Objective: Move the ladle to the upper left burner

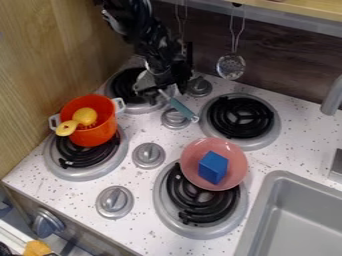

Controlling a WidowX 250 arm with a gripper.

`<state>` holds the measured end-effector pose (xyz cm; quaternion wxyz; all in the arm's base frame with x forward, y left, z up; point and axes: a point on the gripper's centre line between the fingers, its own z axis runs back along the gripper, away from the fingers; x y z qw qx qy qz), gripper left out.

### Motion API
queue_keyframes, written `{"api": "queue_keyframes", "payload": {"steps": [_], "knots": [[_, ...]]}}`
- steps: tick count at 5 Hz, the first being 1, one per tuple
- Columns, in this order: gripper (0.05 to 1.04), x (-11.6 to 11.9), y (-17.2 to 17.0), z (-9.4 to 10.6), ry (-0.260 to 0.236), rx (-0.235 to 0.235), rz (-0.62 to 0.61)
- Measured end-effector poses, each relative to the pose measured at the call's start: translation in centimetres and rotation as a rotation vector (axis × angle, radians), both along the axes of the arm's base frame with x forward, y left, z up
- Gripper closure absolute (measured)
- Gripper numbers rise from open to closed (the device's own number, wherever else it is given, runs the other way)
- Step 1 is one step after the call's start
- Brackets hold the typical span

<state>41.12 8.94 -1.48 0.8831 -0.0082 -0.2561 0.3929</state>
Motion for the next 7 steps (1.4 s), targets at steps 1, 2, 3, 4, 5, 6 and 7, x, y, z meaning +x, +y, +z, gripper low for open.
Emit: {"api": "queue_keyframes", "payload": {"steps": [1,2,3,4,5,6,7], "knots": [[0.084,-1.0,-0.7,1.9,0.001,0.040,0.042],[0.083,-2.6,-1.0,3.1,-0.023,0.074,0.092],[0.083,-3.7,-1.5,5.0,-0.024,0.135,0.114],[0.083,-5.5,-2.2,5.5,0.070,0.143,0.197],[0.084,-6.7,-2.6,7.4,0.092,0.157,0.192],[0.083,-8.0,-3.5,7.5,0.185,0.119,0.100],[0.083,-9.5,-3.4,7.8,0.211,0.064,0.033]]}}
